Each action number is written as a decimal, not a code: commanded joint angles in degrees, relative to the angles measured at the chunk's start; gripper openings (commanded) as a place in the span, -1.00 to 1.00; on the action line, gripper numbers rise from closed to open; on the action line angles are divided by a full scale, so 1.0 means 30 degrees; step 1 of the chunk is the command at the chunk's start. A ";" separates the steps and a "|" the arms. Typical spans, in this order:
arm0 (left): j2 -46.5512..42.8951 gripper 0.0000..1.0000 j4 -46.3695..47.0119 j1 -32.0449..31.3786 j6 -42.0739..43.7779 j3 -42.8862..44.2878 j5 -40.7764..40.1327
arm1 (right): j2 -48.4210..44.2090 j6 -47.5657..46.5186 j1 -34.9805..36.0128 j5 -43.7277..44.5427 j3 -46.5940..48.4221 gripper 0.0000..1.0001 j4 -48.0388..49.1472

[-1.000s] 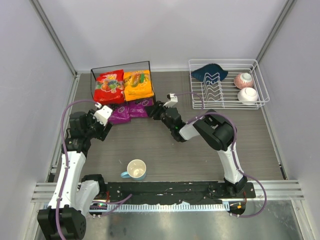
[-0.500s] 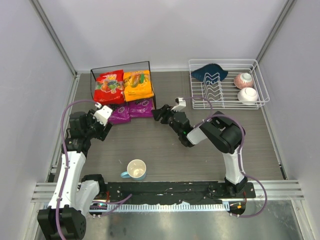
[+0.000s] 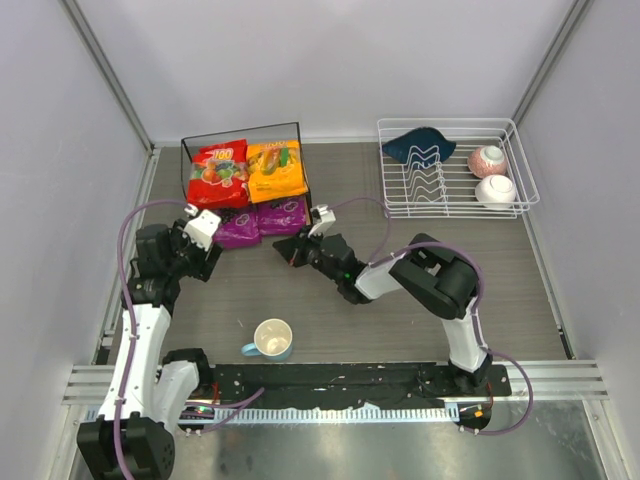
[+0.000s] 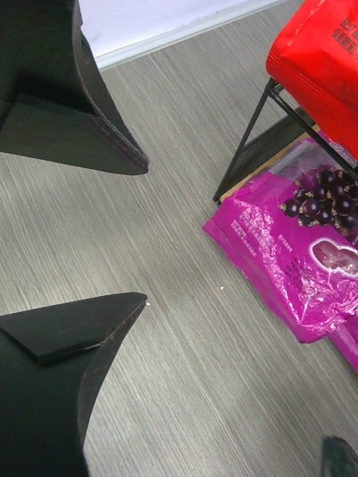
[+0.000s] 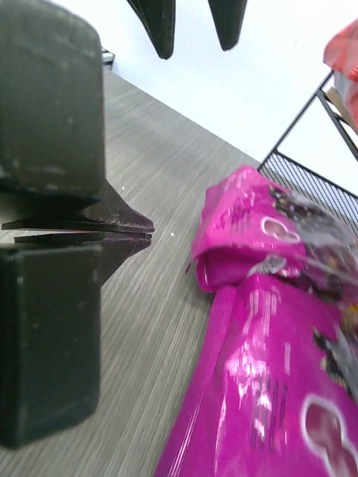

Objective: Place and organize the candy bags onto the shelf

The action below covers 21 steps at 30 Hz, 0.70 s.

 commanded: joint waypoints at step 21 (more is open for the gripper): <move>0.0195 0.38 0.0558 0.1353 -0.0478 0.0686 0.1317 | 0.5632 -0.1694 0.1199 0.0304 0.8044 -0.98 -0.1706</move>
